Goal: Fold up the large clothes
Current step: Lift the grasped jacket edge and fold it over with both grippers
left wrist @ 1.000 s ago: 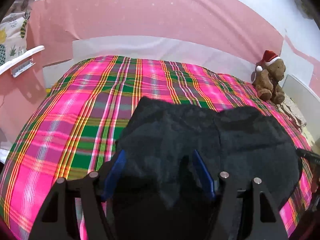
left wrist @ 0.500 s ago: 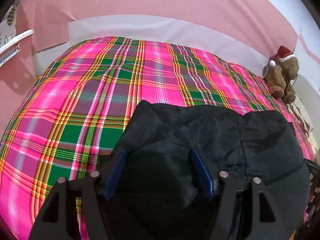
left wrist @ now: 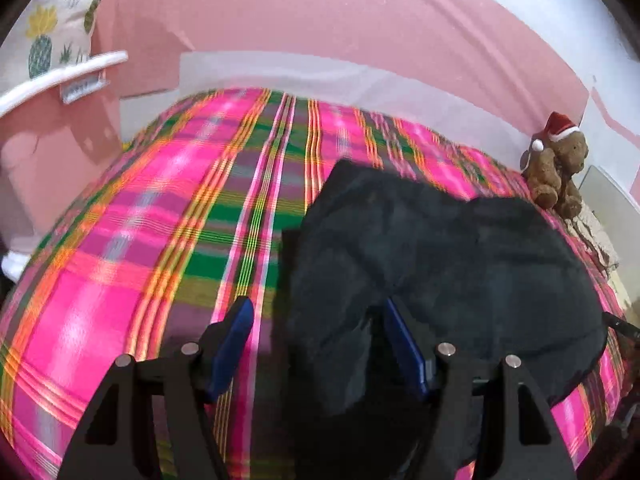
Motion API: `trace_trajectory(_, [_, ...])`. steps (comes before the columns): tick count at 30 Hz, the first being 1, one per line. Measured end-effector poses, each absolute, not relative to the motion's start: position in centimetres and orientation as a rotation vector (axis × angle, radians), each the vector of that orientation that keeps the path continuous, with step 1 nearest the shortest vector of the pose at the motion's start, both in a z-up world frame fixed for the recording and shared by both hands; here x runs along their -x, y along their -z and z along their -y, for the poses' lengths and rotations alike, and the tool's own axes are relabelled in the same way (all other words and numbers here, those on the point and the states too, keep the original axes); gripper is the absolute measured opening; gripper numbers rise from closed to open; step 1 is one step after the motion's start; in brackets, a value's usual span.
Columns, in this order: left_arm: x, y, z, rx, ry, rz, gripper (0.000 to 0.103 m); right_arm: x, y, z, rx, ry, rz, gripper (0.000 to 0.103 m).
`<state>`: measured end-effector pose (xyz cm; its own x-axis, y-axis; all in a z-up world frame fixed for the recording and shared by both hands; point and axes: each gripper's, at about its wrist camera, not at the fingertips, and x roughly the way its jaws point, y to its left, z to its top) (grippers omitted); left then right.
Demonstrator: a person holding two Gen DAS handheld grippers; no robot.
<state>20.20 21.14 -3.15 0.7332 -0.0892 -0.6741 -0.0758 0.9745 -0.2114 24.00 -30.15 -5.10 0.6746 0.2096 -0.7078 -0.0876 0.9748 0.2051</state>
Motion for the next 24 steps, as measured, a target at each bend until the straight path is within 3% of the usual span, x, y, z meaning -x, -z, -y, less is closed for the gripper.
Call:
trace_trajectory(9, [-23.4, 5.9, -21.3, 0.319, 0.045, -0.814, 0.071, -26.8, 7.6, 30.8, -0.214, -0.182, -0.905, 0.067])
trace_trajectory(24, [-24.7, 7.4, -22.0, 0.404, 0.160, -0.880, 0.071, -27.9, 8.8, 32.6, -0.335, -0.278, -0.969, 0.067])
